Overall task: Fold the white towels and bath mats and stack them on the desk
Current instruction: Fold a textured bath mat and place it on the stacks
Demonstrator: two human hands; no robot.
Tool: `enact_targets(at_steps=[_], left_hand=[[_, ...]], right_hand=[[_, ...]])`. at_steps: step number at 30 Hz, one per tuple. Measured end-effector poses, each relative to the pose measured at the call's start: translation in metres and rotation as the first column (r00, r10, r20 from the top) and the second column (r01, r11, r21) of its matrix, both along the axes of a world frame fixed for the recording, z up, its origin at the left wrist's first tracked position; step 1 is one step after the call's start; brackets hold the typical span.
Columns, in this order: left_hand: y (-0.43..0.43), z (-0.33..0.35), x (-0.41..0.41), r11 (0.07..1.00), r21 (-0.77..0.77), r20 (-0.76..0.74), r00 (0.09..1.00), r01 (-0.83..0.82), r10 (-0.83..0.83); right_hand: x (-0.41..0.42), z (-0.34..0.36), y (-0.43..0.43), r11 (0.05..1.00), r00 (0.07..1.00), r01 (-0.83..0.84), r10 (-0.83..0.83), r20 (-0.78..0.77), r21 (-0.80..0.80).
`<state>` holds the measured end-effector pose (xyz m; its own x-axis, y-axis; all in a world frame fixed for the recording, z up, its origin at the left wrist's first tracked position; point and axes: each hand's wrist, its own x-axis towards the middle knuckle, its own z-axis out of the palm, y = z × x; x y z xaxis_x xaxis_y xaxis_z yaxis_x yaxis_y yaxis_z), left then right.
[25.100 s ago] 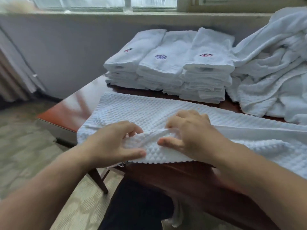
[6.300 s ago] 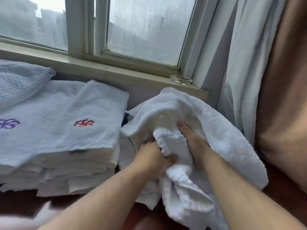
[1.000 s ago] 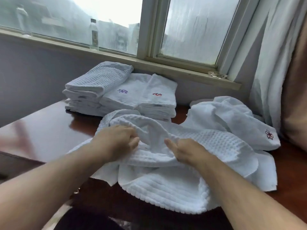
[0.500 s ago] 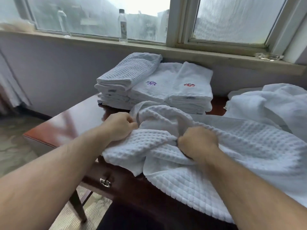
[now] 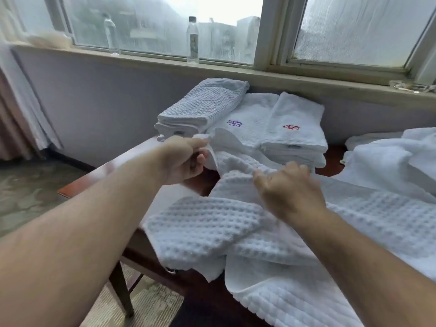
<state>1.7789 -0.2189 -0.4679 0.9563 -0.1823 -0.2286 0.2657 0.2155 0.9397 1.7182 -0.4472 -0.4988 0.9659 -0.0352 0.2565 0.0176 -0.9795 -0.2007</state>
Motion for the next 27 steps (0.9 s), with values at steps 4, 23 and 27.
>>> enact_targets(at_steps=[4,23,27], left_hand=[[-0.005,0.005,0.0,0.98,-0.191,0.101,0.991,-0.062,0.082],[-0.04,-0.062,-0.025,0.984,0.093,0.111,0.981,0.151,-0.161],[-0.046,-0.046,-0.021,0.993,0.113,0.23,0.971,0.035,-0.06]], right_hand=[[0.008,0.003,0.022,0.98,0.983,-0.157,0.167,-0.074,0.121],[0.003,-0.046,-0.022,0.577,0.984,-0.156,0.16,0.076,0.802],[0.004,-0.036,-0.02,0.577,0.976,-0.206,0.183,0.121,0.79]])
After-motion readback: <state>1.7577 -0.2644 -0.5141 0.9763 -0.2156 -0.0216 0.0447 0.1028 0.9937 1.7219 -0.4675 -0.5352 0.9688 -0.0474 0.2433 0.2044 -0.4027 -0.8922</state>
